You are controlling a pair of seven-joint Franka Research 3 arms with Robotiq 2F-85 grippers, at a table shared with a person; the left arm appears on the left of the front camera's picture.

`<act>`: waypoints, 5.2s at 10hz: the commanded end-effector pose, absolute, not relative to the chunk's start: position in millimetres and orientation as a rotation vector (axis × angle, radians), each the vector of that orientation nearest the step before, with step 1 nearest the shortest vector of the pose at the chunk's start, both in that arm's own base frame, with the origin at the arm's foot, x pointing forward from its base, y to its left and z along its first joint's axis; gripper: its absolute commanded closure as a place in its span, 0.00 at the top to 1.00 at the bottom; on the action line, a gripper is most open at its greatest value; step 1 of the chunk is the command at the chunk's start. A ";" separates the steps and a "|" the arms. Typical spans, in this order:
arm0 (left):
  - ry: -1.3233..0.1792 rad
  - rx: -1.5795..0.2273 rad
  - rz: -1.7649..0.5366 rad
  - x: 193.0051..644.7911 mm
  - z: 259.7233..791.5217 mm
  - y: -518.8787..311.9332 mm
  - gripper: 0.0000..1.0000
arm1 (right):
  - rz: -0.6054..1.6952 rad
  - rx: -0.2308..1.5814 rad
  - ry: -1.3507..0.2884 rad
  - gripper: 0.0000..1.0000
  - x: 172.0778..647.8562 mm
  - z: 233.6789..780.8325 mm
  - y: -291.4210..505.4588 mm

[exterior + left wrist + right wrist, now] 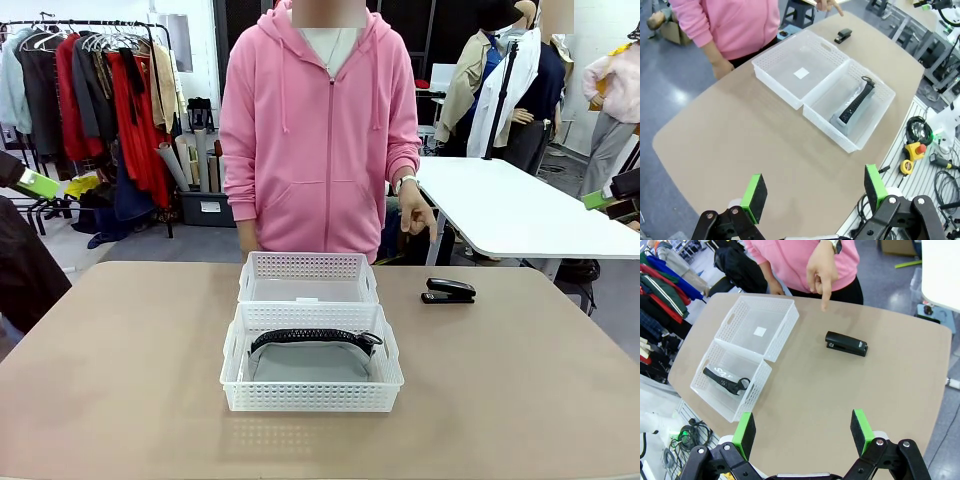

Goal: Distribute items into two baskets.
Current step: Pick up the Stapler that the person points to.

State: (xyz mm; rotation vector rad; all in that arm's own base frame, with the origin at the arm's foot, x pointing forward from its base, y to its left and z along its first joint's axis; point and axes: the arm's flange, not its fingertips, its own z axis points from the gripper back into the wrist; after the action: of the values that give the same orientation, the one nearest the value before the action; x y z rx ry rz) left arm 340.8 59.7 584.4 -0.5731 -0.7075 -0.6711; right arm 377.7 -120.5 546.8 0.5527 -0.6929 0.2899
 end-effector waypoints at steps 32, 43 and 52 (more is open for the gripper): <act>-0.708 -0.573 -0.671 340.8 584.4 59.7 1.00 | 1.427 0.138 -0.402 1.00 614.8 407.7 18.1; -0.708 -0.573 -0.671 340.8 584.4 59.7 1.00 | 1.559 0.176 -0.254 1.00 652.0 351.7 15.1; -0.708 -0.573 -0.671 340.8 584.4 59.7 1.00 | 1.538 0.189 -0.256 1.00 646.4 346.3 15.6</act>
State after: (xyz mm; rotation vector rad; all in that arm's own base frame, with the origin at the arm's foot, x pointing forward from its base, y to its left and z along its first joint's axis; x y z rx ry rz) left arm 340.8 59.9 583.9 -0.5584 -0.6985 -0.6706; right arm 646.4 15.5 346.2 0.1888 -0.2555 1.5376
